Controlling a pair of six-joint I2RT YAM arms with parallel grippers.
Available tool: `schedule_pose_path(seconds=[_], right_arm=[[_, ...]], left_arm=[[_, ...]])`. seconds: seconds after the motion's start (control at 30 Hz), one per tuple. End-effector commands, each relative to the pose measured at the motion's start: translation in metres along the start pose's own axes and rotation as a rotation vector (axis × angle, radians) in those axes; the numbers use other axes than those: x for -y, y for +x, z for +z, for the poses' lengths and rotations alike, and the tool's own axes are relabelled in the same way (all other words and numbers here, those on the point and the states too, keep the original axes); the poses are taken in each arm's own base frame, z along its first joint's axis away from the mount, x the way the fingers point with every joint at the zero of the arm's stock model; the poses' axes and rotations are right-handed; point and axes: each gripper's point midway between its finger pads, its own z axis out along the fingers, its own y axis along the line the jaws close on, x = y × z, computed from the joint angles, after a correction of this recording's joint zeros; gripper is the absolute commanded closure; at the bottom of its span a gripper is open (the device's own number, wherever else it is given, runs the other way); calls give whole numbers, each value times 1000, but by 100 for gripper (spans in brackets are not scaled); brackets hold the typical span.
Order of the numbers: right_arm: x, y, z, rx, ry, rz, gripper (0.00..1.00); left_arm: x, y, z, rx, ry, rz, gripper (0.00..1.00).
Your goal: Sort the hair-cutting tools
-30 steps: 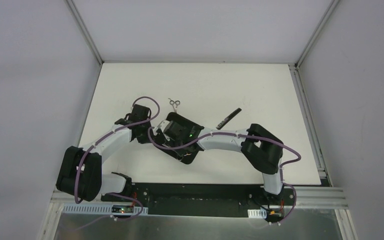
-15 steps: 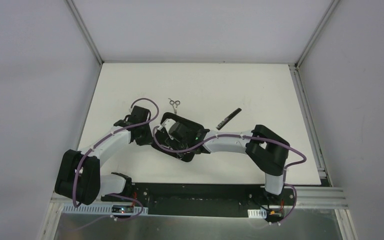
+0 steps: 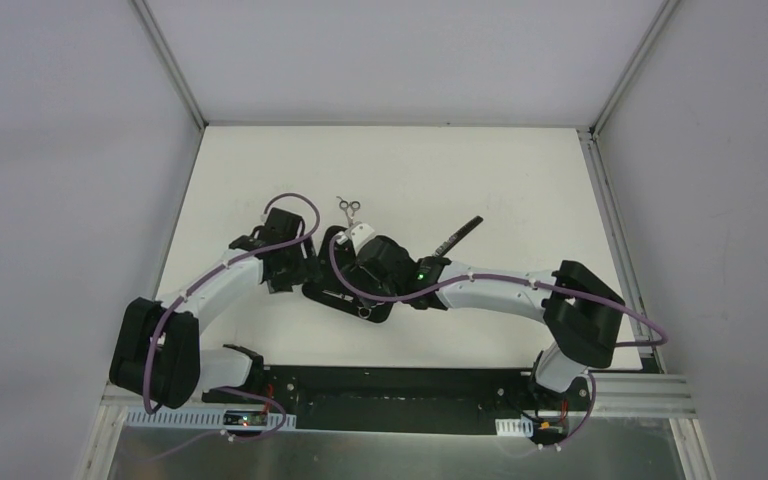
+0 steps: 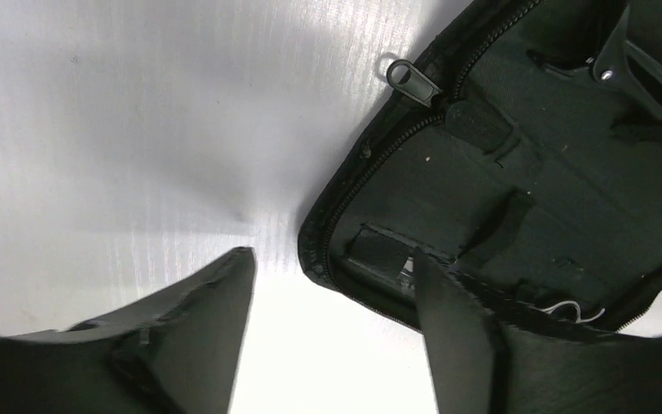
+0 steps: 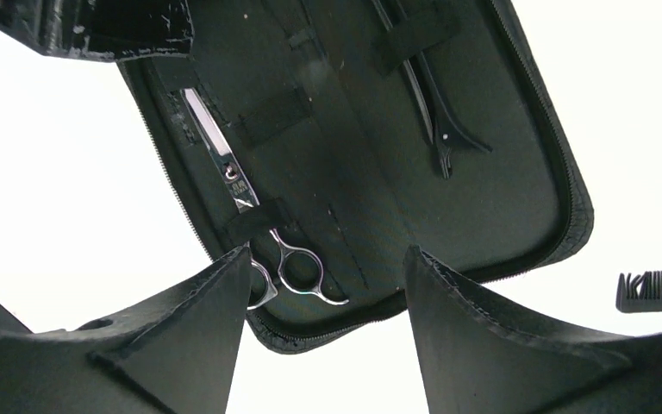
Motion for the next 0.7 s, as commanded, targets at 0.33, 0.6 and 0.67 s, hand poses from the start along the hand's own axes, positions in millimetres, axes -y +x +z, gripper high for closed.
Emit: schedule_pose_path(seconds=[0.33,0.6,0.67], right_arm=[[-6,45,-9,-128,-37,178,33],[-11,50,1,-131,-60,246,33],[-11,51,3,-133,-64,257,33]], left_arm=[[47,47,-29,-41,98,-326,30],[46,68,-13,-73,5,-396,46],[41,70,-8,-68,-20,-415,50]])
